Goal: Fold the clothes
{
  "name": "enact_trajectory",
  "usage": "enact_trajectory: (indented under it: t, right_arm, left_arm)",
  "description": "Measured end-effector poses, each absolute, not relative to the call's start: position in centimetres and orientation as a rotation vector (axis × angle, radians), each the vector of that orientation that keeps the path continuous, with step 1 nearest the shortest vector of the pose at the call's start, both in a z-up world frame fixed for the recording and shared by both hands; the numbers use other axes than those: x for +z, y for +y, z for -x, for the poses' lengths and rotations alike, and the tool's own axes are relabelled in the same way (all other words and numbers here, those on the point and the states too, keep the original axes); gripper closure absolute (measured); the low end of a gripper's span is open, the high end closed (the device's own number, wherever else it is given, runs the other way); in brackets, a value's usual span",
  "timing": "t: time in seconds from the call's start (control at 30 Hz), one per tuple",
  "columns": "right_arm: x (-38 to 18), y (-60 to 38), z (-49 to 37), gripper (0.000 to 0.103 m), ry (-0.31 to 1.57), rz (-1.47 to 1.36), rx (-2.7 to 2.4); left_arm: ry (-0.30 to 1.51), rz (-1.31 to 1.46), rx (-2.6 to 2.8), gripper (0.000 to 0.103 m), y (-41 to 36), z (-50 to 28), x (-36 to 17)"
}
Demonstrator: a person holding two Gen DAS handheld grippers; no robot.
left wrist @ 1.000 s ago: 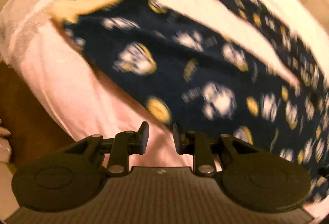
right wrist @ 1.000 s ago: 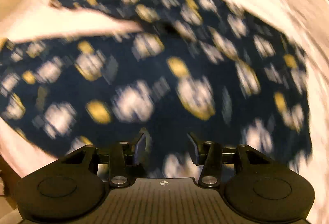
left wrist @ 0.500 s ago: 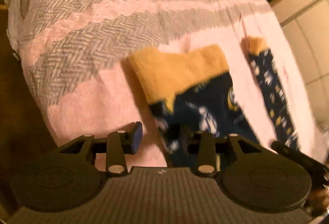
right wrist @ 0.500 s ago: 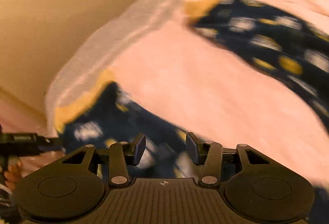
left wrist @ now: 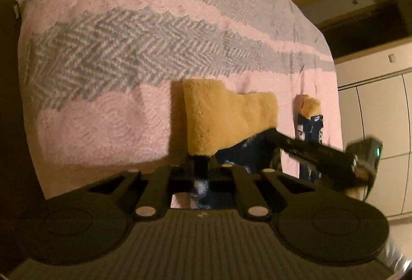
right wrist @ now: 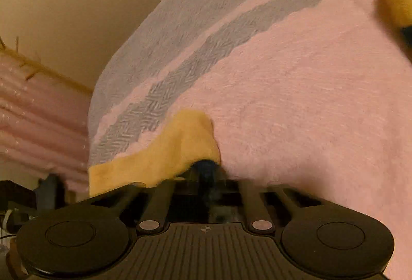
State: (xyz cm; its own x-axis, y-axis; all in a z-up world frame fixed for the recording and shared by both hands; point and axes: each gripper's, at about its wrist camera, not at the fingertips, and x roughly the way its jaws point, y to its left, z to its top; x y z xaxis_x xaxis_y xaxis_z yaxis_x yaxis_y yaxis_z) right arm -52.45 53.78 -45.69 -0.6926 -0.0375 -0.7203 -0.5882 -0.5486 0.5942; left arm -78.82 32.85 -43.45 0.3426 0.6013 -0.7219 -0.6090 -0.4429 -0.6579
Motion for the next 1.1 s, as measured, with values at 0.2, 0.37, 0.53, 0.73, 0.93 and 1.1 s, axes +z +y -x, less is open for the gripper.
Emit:
enact_trajectory:
  t: [0.2,0.37,0.53,0.73,0.93,1.1]
  right_arm:
    - [-43.4,55.3,52.0,0.097,1.134,0.992,2.423]
    - [-45.9,55.2,52.7,0.086,1.059,1.034,2.295]
    - [-42.3,51.9,50.0,0.030,0.965,0.790,2.226]
    - [-40.6,47.3,38.1,0.030,1.102,0.530,1.852]
    - [-41.2,41.0,24.2,0.053,1.137,0.379,1.472]
    - [-40.5,41.1,19.9,0.065,1.042,0.339,1.315]
  left_arm:
    - [0.033,1.313,1.400,0.099,33.1,77.5,-41.5]
    - [0.213,1.275,1.449,0.096,35.4,76.3,-44.1]
    - [0.231,1.260,1.458,0.088,34.8,77.1,-41.6]
    - [0.300,1.170,1.674,0.086,36.0,78.6,-38.3]
    - [0.473,1.016,1.528,0.088,44.3,74.2,-36.1]
    - [0.499,0.915,1.212,0.088,53.7,62.5,-37.0]
